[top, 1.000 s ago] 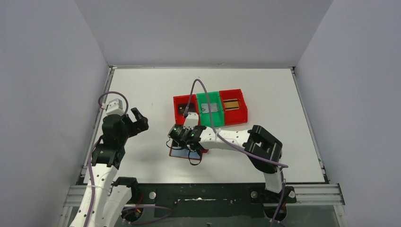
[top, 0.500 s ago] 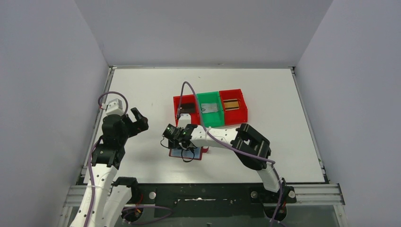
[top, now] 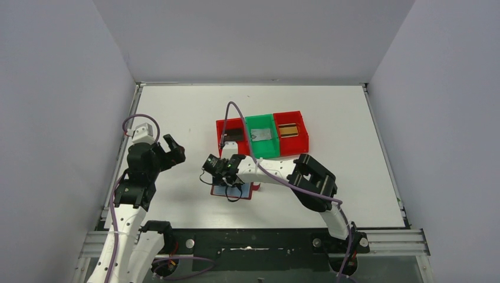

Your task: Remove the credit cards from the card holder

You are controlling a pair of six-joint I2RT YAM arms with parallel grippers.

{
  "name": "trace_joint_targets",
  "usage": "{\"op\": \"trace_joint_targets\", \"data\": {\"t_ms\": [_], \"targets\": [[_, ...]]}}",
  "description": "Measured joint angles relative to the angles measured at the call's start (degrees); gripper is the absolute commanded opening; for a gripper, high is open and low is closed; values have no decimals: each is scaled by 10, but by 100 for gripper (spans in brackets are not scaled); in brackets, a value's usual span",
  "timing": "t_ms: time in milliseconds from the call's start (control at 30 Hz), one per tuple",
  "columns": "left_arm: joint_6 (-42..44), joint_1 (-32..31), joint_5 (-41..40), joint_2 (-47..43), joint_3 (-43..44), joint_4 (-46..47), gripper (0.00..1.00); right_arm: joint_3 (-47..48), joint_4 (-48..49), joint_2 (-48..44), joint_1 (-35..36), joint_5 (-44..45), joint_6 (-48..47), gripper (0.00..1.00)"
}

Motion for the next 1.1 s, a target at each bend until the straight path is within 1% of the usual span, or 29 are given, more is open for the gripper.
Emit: {"op": "trace_joint_targets", "data": {"t_ms": [133, 267, 433, 600, 800, 867, 1000, 1100], "targets": [[0, 0, 3, 0, 0, 0, 96, -15, 16, -6, 0, 4, 1, 45], [0, 0, 8, 0, 0, 0, 96, -64, 49, -34, 0, 5, -10, 36], [0, 0, 10, 0, 0, 0, 96, -133, 89, -78, 0, -5, -65, 37], [0, 0, 12, 0, 0, 0, 96, -176, 109, -109, 0, -13, -122, 37], [0, 0, 17, 3, 0, 0, 95, -223, 127, -144, -9, -26, -179, 32], [1, 0, 25, 4, 0, 0, 92, -238, 141, -154, -15, -35, -190, 28], [4, 0, 78, 7, -2, 8, 86, -285, 188, -184, -35, -79, -202, 23], [3, 0, 151, 14, -12, 23, 82, -316, 228, -201, -49, -113, -196, 22]]}}
